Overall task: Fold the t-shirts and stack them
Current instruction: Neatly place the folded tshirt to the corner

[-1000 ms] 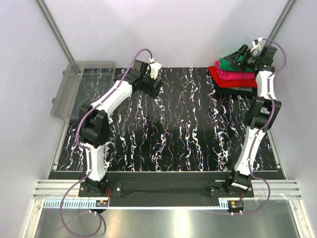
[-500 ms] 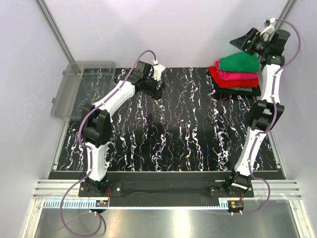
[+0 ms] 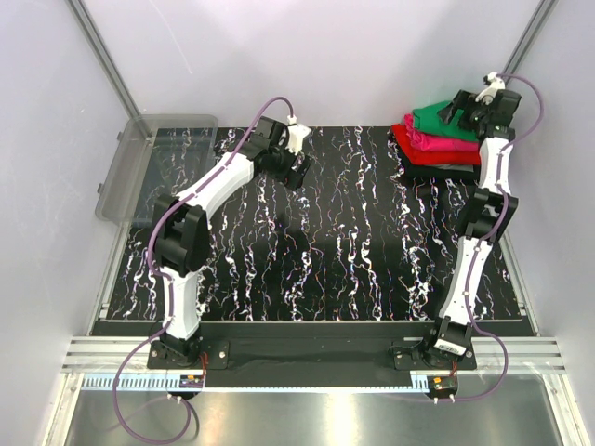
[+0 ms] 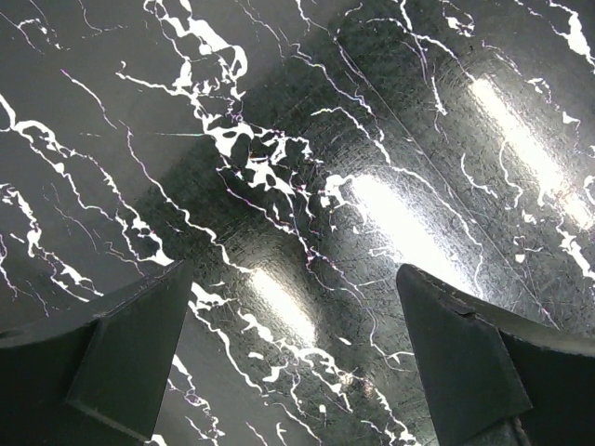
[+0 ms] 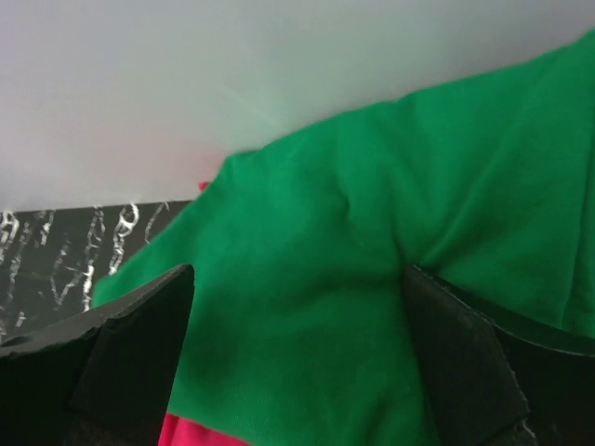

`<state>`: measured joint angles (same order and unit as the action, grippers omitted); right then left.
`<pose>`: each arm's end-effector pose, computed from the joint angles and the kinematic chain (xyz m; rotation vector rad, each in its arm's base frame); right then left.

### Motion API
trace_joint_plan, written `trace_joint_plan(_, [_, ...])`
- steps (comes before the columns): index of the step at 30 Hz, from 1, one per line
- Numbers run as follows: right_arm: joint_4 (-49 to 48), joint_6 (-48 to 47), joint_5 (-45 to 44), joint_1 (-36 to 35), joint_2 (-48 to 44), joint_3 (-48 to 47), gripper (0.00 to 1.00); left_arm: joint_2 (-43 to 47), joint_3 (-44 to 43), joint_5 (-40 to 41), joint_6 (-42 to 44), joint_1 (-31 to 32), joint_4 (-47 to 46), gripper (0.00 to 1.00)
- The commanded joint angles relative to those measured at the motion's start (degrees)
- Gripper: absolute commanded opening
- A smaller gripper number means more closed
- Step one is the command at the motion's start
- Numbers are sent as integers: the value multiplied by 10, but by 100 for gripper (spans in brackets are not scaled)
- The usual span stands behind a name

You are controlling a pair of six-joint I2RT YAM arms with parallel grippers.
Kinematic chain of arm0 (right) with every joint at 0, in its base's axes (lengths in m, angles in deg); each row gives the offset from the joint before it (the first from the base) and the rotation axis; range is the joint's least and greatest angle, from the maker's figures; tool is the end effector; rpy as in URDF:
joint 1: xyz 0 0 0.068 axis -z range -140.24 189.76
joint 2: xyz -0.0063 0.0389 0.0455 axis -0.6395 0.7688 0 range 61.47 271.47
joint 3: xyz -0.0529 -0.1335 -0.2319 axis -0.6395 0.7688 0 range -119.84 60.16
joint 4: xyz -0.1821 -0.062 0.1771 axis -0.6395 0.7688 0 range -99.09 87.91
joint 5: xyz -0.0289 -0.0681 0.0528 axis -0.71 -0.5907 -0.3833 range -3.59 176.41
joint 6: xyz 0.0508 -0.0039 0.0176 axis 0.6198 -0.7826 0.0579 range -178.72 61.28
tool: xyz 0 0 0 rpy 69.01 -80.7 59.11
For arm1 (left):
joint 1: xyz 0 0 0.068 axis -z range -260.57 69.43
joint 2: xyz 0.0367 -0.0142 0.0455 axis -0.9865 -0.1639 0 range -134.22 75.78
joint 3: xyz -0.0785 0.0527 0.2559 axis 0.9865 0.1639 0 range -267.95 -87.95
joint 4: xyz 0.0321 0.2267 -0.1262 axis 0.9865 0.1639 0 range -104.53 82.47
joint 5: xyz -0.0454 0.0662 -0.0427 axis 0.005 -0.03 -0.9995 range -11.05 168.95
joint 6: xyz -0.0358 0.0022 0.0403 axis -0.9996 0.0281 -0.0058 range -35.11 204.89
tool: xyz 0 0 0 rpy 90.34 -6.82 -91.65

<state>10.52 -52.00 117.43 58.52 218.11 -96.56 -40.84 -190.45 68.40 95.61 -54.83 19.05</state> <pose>0.5794 -0.1774 0.2437 0.0543 1.8771 0.3723 0.4150 -0.2073 0.2672 0.8361 2.2634 -0.3428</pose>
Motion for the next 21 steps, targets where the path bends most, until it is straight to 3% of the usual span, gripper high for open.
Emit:
trace_joint_plan(1, [-2,-27,-10,-2,-21,-21,100,20,-5,-11,6,7,-13,99])
trace_joint_plan(12, [85,-44,42,-1,-98,66,100,7,-24,-2,12,17,-16,99])
trace_joint_plan(21, [109,-47,26,-3,-138,135,100,11,-11,3,10,12,-30,99])
